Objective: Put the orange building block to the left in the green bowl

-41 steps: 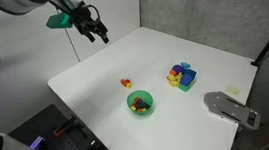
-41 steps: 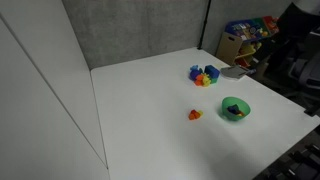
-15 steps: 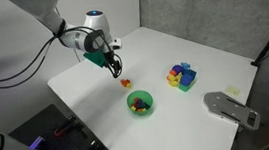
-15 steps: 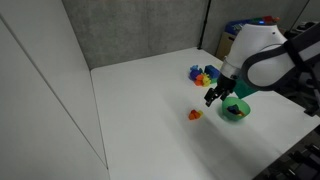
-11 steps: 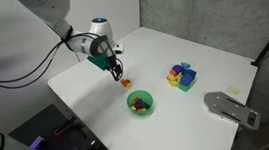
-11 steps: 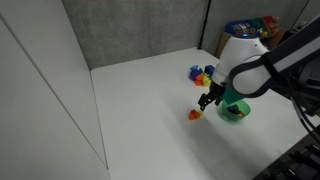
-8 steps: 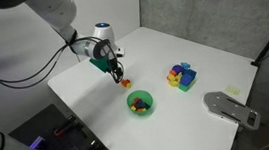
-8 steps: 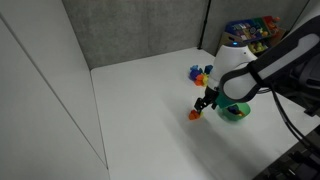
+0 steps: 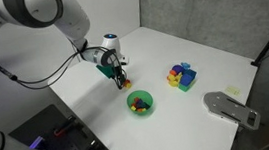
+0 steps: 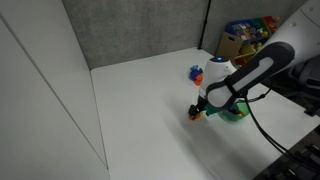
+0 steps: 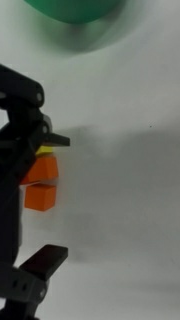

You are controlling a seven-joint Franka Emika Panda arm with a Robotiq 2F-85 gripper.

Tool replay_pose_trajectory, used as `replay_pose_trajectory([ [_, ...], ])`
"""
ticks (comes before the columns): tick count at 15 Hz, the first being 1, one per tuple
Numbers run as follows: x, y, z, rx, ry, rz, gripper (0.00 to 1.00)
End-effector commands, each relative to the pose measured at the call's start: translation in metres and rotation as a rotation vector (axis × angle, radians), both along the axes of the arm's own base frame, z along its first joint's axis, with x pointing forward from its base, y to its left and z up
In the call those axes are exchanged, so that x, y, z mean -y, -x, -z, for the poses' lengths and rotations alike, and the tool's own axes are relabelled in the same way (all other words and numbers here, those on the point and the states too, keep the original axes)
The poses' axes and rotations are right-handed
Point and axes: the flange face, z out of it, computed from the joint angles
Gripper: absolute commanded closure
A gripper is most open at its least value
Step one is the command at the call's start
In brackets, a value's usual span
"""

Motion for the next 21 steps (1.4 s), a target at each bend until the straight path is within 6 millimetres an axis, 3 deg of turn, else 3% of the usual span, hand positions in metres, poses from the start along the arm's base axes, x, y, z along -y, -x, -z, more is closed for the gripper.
replay_pose_trajectory([
  [1,-0.006,-0.019,0.019,-0.023,0.007,0.042,0.00],
  [10,-0.020,-0.041,0.050,-0.045,-0.005,0.058,0.00],
  [18,-0.027,-0.059,0.053,-0.004,0.006,0.037,0.00],
  [19,-0.028,-0.060,0.051,0.002,0.005,0.034,0.25],
  [20,-0.028,-0.062,0.049,0.004,0.005,0.033,0.26],
  [21,-0.028,-0.062,0.047,0.004,0.004,0.029,0.34],
])
